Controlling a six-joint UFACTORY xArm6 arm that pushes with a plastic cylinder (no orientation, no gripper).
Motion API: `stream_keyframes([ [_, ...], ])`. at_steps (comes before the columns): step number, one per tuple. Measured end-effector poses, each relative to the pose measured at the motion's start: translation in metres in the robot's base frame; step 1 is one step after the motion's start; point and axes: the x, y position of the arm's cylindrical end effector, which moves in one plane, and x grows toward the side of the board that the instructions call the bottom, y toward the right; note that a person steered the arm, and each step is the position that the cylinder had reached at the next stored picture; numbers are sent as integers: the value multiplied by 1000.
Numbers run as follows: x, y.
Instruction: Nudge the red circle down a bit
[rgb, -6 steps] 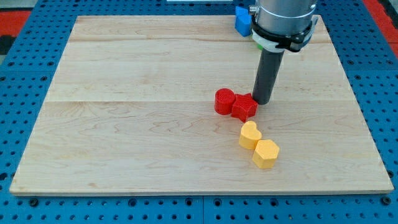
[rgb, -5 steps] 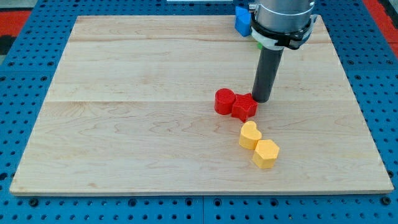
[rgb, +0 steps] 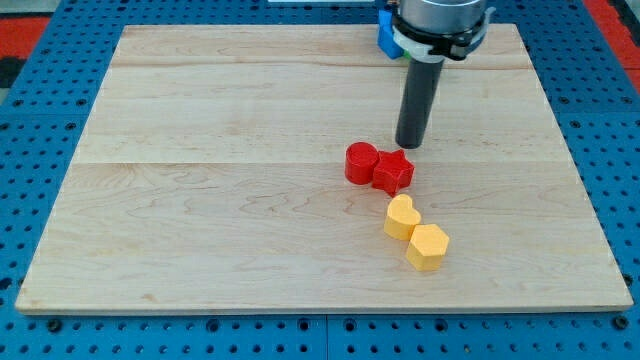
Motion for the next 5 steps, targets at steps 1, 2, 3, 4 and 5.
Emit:
stream_keyframes([
  [1, 0, -16],
  [2, 2, -38],
  [3, 3, -67],
  [4, 30, -69],
  [5, 60, -47],
])
